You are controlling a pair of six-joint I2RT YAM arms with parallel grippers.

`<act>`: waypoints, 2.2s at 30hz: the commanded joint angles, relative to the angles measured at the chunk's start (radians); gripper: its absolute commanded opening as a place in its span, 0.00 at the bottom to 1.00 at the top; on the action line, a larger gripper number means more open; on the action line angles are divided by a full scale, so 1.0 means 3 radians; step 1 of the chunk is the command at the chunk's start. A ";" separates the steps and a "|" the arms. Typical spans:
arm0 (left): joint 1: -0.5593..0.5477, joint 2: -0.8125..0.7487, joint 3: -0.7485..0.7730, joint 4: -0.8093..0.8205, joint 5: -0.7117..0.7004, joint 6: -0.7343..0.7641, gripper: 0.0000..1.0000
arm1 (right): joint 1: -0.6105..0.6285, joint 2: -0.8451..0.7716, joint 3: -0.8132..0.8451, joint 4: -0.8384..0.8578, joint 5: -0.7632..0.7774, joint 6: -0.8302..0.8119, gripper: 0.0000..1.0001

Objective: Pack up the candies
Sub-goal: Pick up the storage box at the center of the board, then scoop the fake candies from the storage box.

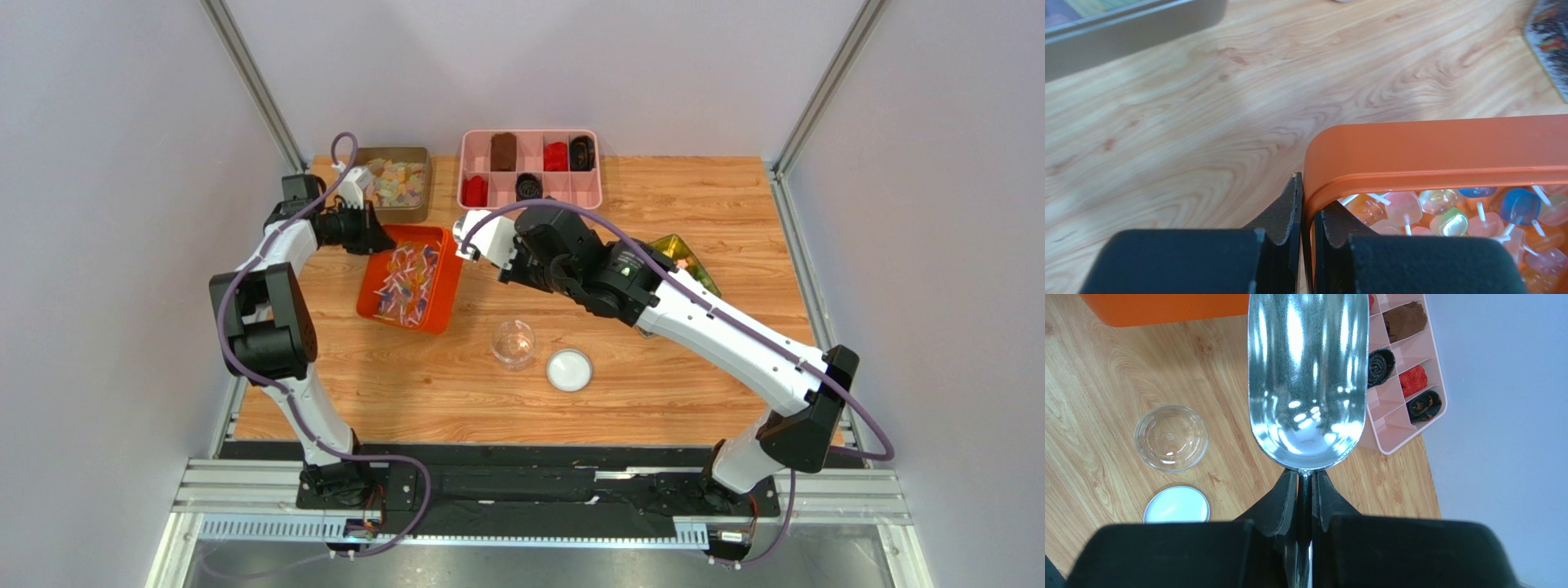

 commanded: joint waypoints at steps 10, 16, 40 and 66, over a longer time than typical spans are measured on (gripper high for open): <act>0.0041 0.0022 0.0318 -0.0489 0.0601 0.0013 0.00 | 0.0003 0.0014 0.0174 -0.0002 0.0045 0.0038 0.00; 0.0031 -0.0157 0.0130 -0.0325 0.0391 0.0002 0.00 | -0.0002 0.0014 0.0138 0.0003 0.0050 0.0033 0.00; -0.0097 -0.0249 0.0135 -0.0399 -0.0261 -0.0073 0.00 | 0.0003 0.0131 0.0204 -0.0038 -0.0032 0.0028 0.00; -0.0373 -0.0607 -0.0366 0.0042 -0.1384 -0.0161 0.00 | 0.0432 0.1122 0.0812 -0.0334 0.1133 -0.0912 0.00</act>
